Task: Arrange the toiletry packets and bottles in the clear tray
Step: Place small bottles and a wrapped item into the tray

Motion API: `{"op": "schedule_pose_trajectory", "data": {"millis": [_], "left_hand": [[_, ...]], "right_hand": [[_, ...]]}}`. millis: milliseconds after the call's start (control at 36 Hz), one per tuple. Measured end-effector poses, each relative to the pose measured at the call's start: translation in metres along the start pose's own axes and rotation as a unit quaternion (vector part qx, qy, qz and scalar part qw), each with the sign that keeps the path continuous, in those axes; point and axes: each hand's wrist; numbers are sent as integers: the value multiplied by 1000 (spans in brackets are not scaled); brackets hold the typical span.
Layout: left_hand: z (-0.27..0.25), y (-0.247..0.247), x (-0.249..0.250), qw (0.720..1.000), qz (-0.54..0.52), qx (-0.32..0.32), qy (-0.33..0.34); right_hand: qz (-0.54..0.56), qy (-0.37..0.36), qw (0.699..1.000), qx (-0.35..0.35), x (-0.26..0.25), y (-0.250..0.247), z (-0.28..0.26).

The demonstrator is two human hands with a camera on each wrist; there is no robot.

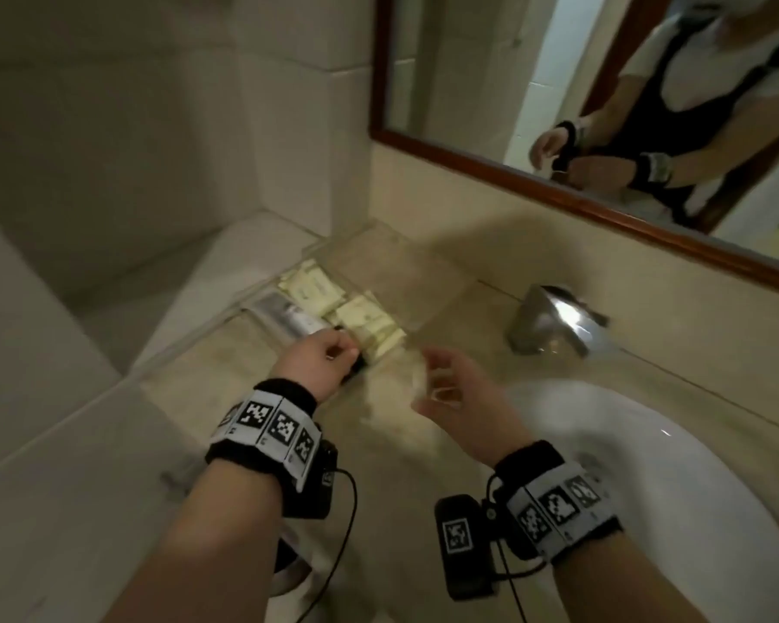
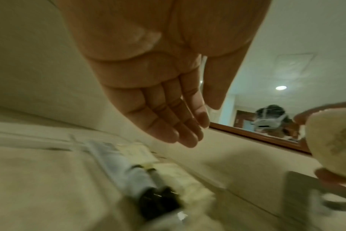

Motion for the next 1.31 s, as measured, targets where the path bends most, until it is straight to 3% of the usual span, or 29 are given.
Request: {"op": "schedule_pose_trajectory", "data": {"millis": [139,333,528,778,972,1056,1194,1306], "left_hand": [[19,-59,-58,997,-4,54,-52],[43,-88,-102,996,-4,52,-75],[63,-88,-114,997,-12,24,-73],[79,-78,-106,998,-7,-11,-60],[90,-76,-100,999,10,-16,-35],[93,-74,-97,999,23,-23,-28],[96,-71,-93,999,34,-29,-24],[97,-68,-88,998,41,-37,-17]], "right_hand": [[-125,-124,982,-69,-38,48,67],[-306,-132,919,-210,-50,83,128],[-395,-158,871,-246,-29,96,146],[-556,-261,747,-255,-32,102,150],[-638,-268,667,-278,-45,110,157],[-635,-266,666,-285,-49,109,159],[-603,-229,708,-287,-49,100,160],[-610,-225,701,-294,-46,103,155]]}}
Point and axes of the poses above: each hand's wrist, its own z-axis towards the middle knuckle, its own y-axis out of the palm, x = y × z, and after that the axes turned 4 degrees about -z, right-handed
